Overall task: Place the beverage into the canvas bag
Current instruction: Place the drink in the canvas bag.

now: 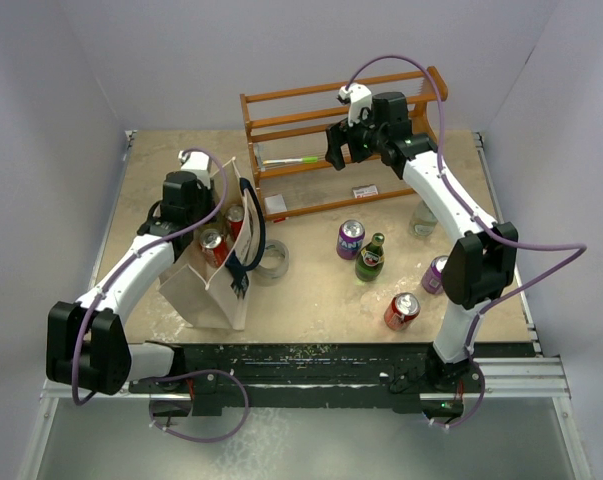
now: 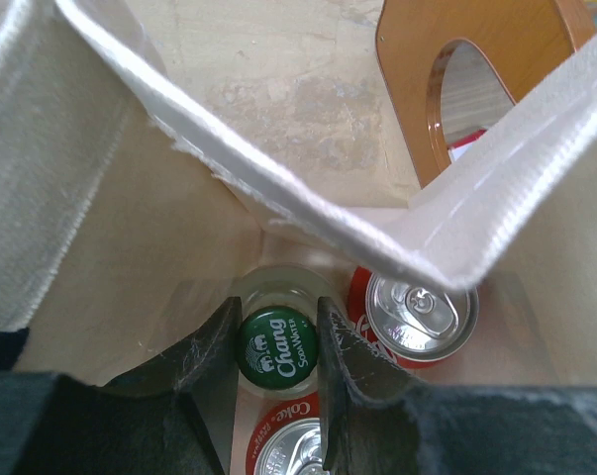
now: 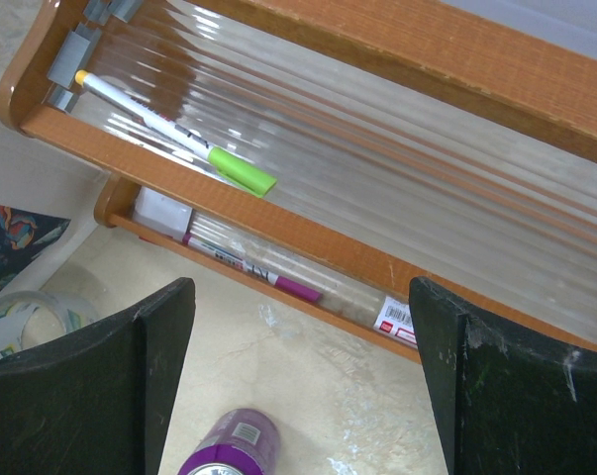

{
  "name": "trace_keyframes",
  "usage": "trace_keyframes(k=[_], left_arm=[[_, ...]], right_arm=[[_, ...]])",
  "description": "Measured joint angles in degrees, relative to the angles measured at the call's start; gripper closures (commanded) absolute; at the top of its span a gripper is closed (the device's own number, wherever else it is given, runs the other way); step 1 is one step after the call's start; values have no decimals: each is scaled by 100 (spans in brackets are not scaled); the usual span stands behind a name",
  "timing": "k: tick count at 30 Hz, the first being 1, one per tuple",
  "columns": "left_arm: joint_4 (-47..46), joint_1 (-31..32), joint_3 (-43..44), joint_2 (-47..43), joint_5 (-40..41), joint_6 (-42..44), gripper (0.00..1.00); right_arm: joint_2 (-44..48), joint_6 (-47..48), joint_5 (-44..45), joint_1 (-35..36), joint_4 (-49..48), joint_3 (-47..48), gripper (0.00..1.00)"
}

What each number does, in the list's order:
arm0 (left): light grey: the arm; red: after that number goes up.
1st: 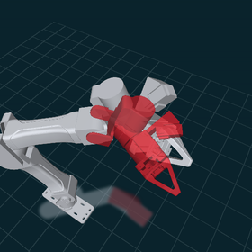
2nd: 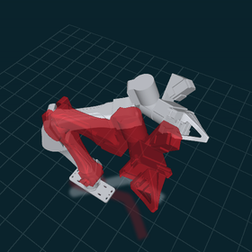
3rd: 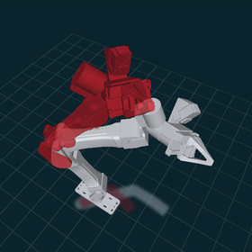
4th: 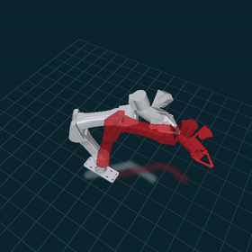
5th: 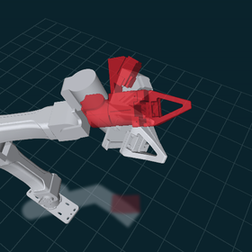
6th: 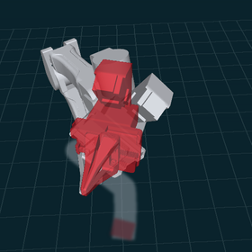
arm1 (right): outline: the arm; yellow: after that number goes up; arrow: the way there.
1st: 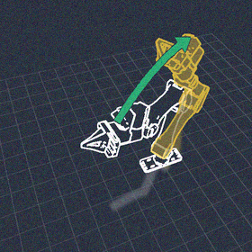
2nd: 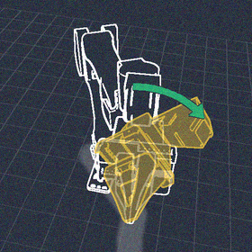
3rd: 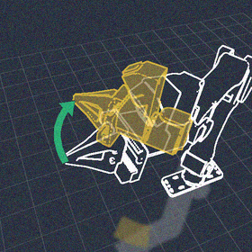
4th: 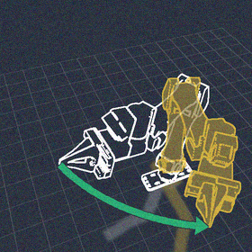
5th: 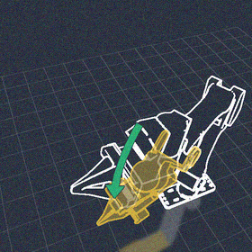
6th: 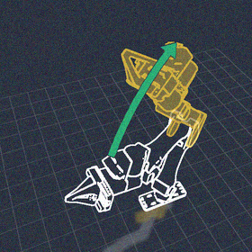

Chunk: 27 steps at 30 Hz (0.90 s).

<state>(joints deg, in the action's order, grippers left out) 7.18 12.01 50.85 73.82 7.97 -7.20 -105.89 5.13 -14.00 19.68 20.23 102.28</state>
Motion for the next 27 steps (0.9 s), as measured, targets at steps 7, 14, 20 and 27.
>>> trace_keyframes(k=[7,14,20,27], left_arm=[[-179,0,-179,-87,-175,304,59],[-151,0,-201,-105,-330,656,40],[26,0,-175,-105,-422,848,26],[348,0,341,-105,-496,990,14]], right_arm=[[63,2,0,20,-2,0,10],[114,2,2,26,-2,0,10],[114,2,0,35,-4,0,10],[114,2,0,57,-4,0,10]])
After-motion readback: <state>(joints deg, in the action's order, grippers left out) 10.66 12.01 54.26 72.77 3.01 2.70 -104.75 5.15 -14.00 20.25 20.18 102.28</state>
